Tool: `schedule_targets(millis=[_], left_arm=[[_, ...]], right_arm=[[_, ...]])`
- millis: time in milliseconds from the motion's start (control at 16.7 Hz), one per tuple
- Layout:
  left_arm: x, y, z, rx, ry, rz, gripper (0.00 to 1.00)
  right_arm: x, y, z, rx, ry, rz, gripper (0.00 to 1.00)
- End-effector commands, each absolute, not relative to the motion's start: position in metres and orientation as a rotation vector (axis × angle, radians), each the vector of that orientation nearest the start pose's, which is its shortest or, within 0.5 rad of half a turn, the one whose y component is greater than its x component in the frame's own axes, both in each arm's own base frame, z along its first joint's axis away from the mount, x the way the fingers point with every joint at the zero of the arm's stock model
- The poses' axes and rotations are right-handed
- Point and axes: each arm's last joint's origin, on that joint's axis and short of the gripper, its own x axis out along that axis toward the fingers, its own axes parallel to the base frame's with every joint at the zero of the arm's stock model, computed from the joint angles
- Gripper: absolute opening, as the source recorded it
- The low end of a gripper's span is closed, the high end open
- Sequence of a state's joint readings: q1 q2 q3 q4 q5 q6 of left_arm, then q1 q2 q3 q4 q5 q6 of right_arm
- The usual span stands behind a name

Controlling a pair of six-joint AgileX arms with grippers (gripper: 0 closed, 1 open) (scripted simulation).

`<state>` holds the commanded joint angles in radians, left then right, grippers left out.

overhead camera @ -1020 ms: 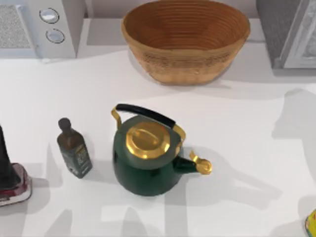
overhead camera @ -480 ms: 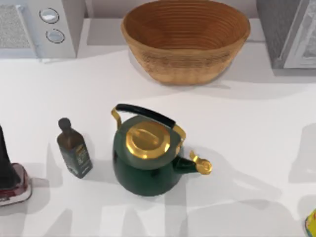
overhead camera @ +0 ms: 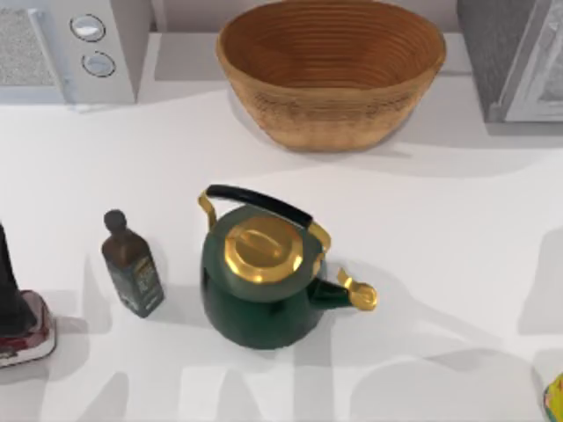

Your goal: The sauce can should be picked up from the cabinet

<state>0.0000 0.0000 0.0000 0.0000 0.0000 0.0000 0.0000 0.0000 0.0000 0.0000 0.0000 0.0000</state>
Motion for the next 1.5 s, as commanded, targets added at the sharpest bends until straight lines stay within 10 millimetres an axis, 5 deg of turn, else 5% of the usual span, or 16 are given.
schedule_targets(millis=[480, 960, 1500], left_arm=[[0.106, -0.001, 0.160, 0.000, 0.000, 0.000, 1.00], [0.106, -0.001, 0.160, 0.000, 0.000, 0.000, 1.00], [0.106, -0.001, 0.160, 0.000, 0.000, 0.000, 1.00]], right_arm=[[0.118, -0.002, 0.165, 0.000, 0.024, 0.065, 0.00], [0.168, -0.006, 0.174, -0.002, 0.016, 0.306, 0.00], [0.228, -0.023, 0.129, -0.006, 0.003, 0.619, 0.00]])
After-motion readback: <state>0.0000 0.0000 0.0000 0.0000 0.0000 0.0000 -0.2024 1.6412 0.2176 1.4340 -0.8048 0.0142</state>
